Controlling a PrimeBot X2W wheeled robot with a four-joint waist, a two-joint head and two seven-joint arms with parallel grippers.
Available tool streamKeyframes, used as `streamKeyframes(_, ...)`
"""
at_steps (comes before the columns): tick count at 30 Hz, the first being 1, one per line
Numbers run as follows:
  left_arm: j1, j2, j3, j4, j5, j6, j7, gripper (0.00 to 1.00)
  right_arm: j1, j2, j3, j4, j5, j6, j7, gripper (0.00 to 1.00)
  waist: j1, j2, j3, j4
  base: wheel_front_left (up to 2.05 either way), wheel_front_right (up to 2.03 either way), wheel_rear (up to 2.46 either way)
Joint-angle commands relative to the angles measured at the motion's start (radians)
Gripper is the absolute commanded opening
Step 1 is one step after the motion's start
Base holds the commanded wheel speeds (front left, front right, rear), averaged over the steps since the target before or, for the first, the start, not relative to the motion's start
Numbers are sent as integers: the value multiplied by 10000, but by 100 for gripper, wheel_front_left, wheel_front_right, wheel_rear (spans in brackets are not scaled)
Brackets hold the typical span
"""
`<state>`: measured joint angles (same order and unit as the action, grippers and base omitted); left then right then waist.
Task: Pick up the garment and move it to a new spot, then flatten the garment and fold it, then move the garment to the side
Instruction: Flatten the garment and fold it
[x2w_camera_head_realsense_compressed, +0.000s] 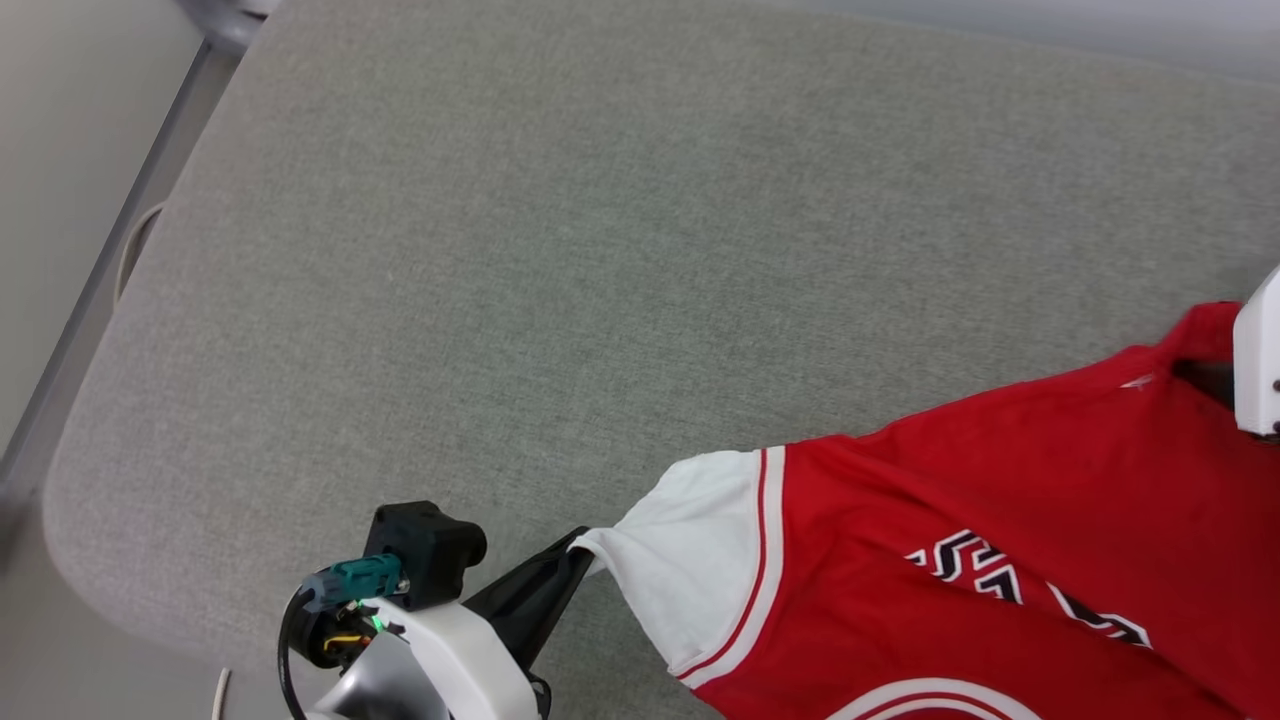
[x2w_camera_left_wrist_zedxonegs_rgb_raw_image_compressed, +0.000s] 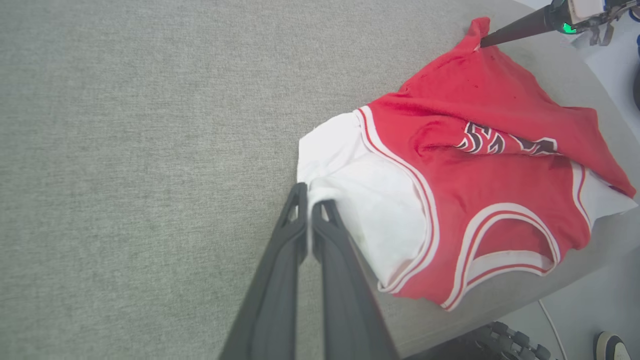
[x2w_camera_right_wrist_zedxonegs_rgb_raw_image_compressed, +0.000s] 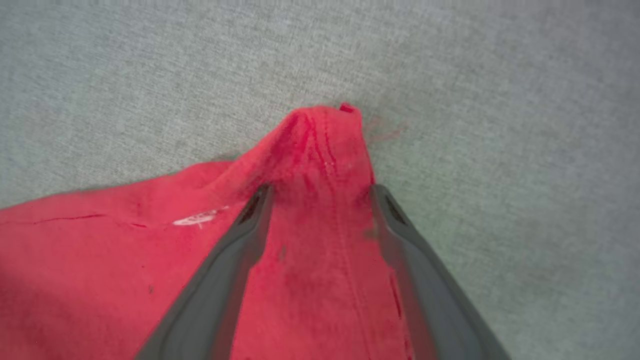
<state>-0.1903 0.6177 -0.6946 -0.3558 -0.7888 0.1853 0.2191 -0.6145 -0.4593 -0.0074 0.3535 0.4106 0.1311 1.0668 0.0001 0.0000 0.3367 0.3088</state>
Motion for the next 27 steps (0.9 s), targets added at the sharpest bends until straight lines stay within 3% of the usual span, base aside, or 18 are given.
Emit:
streamKeyframes(1, -170, -105, -20, 49, 34, -59, -58, 0, -223, -62, 89, 190, -57, -8, -106, 100, -1, 0, 227, 198, 0, 0, 0)
streamKeyframes(17, -542, -469, -221, 451, 110, -329, -279, 0, -595, -4, 1146, 1358, -54, -5, -434, 100, -1, 0, 704, 525, 0, 0, 0)
streamKeyframes(18, -553, -468, -221, 468, 108, -334, -285, 0, -564, -3, 1220, 1413, -10, -4, -457, 31, -1, 0, 704, 534, 0, 0, 0)
streamKeyframes(19, -564, -474, -223, 483, 104, -345, -295, 0, -549, -18, 1288, 1451, 32, -4, -514, 0, -1, 0, 704, 544, 0, 0, 0)
streamKeyframes(27, -483, -369, -124, 644, 79, -277, -383, 0, -718, -129, 1544, 1639, 414, -5, -1433, 0, -1, 0, 274, 354, 0, 0, 0)
